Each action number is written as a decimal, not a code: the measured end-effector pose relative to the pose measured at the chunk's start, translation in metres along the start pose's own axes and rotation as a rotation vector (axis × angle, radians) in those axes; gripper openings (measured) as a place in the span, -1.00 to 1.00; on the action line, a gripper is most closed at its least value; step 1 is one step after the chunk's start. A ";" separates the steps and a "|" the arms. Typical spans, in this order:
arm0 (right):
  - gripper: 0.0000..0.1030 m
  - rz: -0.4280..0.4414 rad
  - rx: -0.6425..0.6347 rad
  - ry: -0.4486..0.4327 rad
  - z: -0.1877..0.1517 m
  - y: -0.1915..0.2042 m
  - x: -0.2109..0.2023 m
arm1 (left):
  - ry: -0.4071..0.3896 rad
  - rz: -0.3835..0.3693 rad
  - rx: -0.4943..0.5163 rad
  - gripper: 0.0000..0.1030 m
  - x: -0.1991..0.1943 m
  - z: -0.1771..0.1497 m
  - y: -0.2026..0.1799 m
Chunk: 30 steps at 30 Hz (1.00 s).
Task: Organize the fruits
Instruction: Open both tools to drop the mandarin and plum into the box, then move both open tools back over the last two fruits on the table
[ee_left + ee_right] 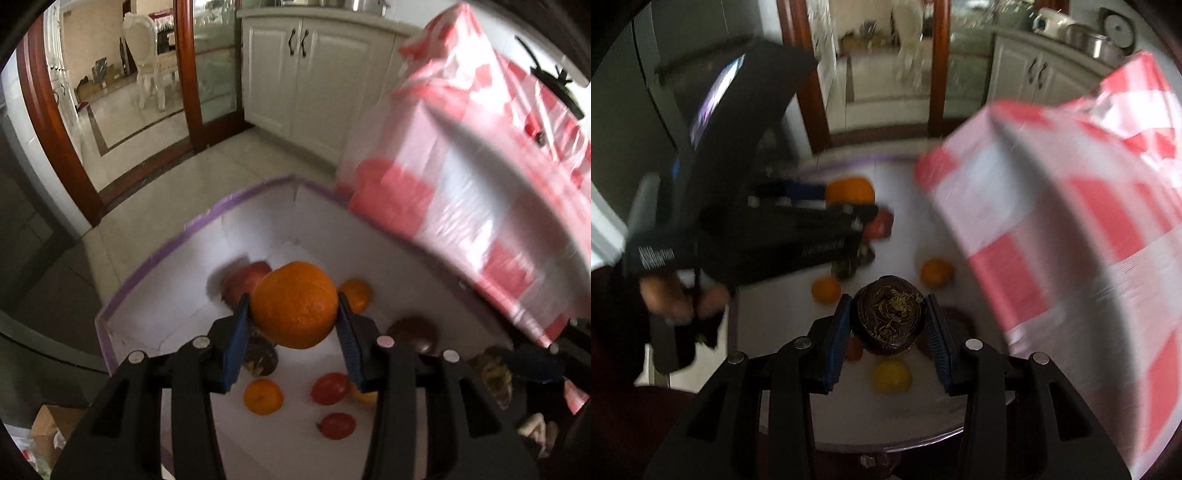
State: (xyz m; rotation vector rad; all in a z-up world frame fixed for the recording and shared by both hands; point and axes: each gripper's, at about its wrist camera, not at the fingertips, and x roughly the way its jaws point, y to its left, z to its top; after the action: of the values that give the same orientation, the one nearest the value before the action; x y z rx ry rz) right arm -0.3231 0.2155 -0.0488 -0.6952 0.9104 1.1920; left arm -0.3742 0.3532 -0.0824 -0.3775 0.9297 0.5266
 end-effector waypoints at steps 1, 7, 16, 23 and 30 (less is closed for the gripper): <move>-0.22 -0.003 0.001 0.015 -0.001 -0.001 0.005 | 0.016 0.007 0.005 -0.13 0.005 -0.002 0.000; -0.22 -0.018 0.011 0.091 -0.008 -0.003 0.028 | 0.096 0.023 -0.004 -0.13 0.028 -0.014 0.003; -0.17 -0.012 -0.027 0.111 -0.008 0.011 0.034 | 0.124 0.041 -0.019 0.08 0.033 -0.022 0.005; 0.12 -0.016 -0.019 0.079 -0.007 0.004 0.026 | 0.072 0.070 -0.031 0.56 0.022 -0.014 0.006; 0.12 -0.016 -0.022 0.061 -0.008 0.002 0.022 | 0.070 0.068 -0.029 0.56 0.023 -0.011 0.005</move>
State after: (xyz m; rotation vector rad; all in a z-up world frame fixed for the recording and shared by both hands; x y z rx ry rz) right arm -0.3242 0.2196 -0.0721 -0.7589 0.9415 1.1735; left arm -0.3736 0.3573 -0.1078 -0.3933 1.0062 0.5919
